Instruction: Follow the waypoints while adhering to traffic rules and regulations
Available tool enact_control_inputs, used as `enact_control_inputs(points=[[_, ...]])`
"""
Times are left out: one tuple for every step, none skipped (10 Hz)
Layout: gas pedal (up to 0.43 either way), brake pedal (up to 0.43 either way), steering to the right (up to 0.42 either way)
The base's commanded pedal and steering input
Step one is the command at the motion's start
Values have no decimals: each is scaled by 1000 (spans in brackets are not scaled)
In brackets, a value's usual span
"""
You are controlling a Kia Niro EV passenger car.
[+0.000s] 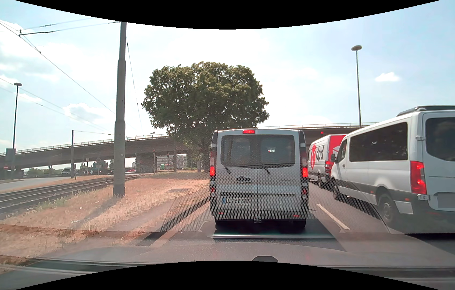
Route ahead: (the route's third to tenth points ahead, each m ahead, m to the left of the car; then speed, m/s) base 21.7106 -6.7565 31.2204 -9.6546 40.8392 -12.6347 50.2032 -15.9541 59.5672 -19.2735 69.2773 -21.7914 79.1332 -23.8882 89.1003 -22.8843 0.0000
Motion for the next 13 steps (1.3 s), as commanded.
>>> enact_control_inputs(points=[[0,299,14],[0,299,14],[0,299,14],[0,299,14],[0,299,14],[0,299,14],[0,299,14],[0,299,14],[0,299,14],[0,299,14],[0,299,14],[0,293,14],[0,299,14]])
